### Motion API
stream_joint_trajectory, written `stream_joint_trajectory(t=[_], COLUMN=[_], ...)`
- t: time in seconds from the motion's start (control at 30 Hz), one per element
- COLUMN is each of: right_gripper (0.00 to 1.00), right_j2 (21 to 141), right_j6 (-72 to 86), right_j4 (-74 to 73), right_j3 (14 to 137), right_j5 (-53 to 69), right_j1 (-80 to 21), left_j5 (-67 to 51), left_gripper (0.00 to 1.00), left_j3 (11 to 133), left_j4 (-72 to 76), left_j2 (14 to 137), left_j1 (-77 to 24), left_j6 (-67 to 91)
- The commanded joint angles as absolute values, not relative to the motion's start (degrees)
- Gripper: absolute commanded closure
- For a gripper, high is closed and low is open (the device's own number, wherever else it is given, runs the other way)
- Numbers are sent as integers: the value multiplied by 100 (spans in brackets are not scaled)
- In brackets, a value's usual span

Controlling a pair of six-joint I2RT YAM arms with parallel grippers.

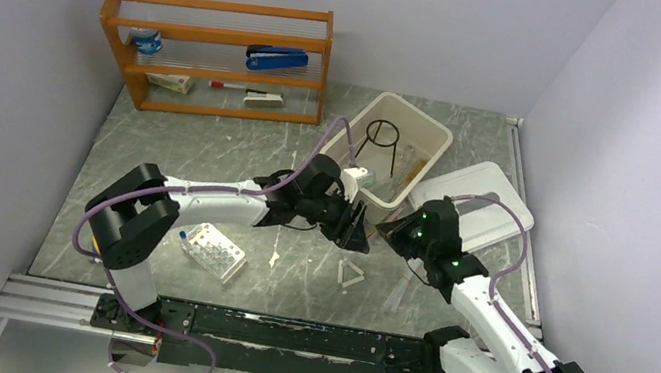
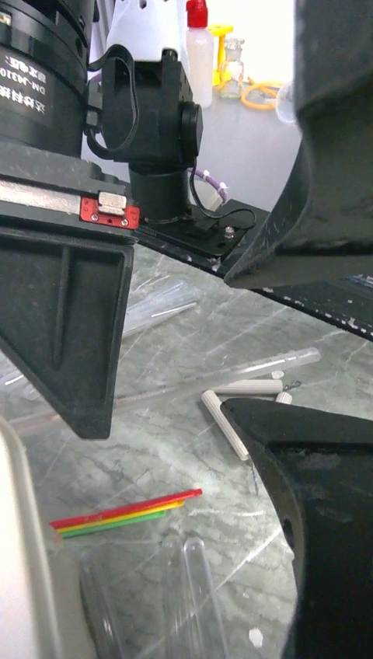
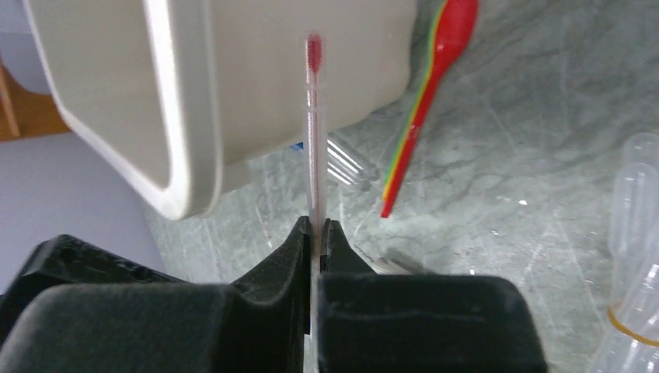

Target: Organize the chemistry lab equipment

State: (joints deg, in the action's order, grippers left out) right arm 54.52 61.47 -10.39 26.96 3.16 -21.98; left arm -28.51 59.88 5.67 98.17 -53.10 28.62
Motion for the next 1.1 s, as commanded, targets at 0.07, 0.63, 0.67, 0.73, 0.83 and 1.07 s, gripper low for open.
stream_joint_trajectory(t=[0.07,0.63,0.67,0.73,0.83,1.07], right_gripper=[100,100,100,100,100,100], right_j2=[5423,5874,6045,6431,7111,8536], right_j6=[6240,4655,4560,4394,4164,3875], right_j4=[-2096,-2908,-2804,-2677,-2548,-2622], right_j3=[2859,5689,5854,6207,6692,7387], right_j5=[-659,-1866,-1860,-1931,-2066,-1980], right_j1=[-2181,-2172,-2178,-2176,-2167,-2154], left_j5=[-2260,662,686,682,684,669], left_gripper=[36,30,30,29,28,27], left_j3=[6181,6421,6417,6391,6355,6161], left_j4=[321,-1476,-1525,-1603,-1732,-1825], left_j2=[9465,7402,7314,7139,6964,6803], left_j1=[-5339,-5000,-4956,-4851,-4716,-4513], left_j6=[2699,2048,2015,1957,1857,1633])
